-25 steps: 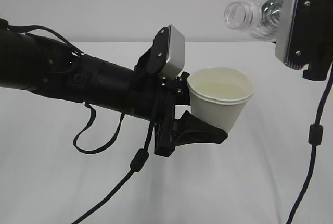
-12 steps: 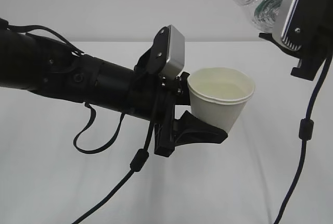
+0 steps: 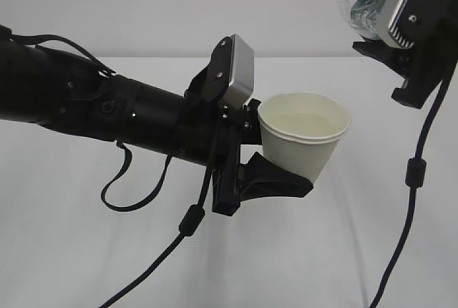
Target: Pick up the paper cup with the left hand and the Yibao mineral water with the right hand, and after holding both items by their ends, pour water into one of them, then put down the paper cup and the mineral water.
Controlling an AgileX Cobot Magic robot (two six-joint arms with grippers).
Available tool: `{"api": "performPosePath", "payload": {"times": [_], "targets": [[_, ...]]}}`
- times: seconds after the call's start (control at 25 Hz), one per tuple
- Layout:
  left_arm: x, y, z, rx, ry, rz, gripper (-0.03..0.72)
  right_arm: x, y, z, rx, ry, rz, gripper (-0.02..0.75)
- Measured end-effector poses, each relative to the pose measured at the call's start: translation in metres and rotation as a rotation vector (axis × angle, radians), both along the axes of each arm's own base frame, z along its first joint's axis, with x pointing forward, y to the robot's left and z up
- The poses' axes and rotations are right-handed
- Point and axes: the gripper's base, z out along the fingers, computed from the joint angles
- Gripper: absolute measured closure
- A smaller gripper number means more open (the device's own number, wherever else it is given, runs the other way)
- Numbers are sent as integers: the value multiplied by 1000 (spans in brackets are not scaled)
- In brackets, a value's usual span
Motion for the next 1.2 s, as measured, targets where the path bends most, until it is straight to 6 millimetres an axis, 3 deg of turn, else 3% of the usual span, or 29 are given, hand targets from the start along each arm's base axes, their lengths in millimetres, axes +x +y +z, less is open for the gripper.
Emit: {"api": "performPosePath", "payload": {"times": [1.2], "targets": [[0, 0, 0, 1, -1, 2, 244, 0, 1, 0, 304, 114, -103, 260]]}}
